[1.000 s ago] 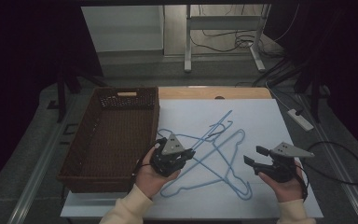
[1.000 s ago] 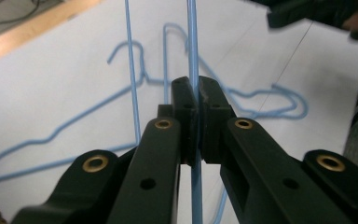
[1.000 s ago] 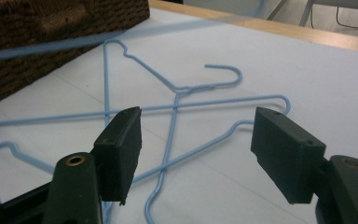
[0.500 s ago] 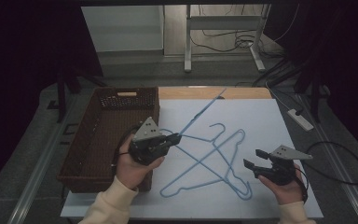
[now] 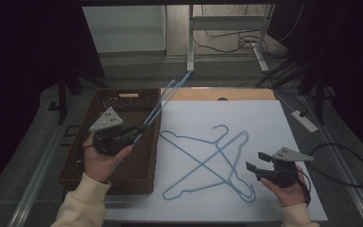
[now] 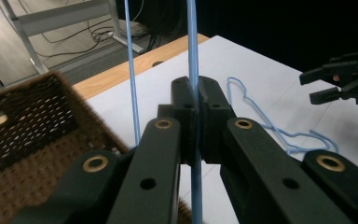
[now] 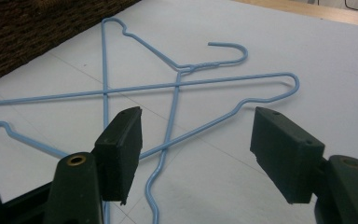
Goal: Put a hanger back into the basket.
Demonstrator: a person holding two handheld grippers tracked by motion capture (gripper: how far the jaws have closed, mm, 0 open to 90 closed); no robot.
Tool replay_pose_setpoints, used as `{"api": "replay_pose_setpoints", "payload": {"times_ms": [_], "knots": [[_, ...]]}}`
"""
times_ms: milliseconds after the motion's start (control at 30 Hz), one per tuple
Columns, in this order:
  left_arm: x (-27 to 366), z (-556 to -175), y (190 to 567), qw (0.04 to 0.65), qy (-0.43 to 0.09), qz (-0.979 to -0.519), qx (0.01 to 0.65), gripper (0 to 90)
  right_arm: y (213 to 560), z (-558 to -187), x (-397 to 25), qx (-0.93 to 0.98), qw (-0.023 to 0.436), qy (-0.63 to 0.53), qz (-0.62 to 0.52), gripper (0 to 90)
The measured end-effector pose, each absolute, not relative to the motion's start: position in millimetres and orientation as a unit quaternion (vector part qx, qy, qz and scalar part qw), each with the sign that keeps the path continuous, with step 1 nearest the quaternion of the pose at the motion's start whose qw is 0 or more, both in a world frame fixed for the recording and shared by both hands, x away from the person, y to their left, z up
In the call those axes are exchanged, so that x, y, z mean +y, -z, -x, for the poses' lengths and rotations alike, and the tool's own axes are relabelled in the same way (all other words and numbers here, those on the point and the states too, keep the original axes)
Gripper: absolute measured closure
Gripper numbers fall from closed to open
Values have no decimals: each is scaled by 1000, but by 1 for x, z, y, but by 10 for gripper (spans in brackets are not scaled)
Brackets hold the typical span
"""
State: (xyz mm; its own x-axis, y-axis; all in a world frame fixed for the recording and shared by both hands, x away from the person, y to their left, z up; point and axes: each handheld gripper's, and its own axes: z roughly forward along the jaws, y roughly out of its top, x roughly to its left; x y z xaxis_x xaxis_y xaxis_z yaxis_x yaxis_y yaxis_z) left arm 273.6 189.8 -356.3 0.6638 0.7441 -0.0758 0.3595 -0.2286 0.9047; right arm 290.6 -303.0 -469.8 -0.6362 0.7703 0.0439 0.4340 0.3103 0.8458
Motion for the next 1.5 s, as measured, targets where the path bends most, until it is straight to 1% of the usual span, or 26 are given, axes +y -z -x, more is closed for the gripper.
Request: {"api": "replay_pose_setpoints", "payload": {"times_ms": [200,433,667,867,1133,1300,1333,1500], "knots": [[220,-279,364,496,-191,-759,377,875,471,-292,-304,788,189,-443,-384,343],[242,-283,375,476,-189,-765,390,875,471,-291,-303,791,188,-440,-381,347],[256,-287,387,467,-182,-776,382,875,471,-291,-302,792,189,-437,-382,347],[270,-289,393,459,-179,-775,395,875,471,-292,-302,792,191,-436,-384,347],[281,-293,405,436,-164,-787,404,875,472,-291,-300,793,190,-434,-382,350],[283,-298,414,417,-157,-795,412,875,472,-292,-300,793,190,-433,-383,349],[284,-301,419,413,-150,-796,416,875,472,-292,-300,794,190,-433,-383,348],[283,-307,426,402,-138,-806,412,875,472,-292,-300,794,190,-432,-383,348]]}}
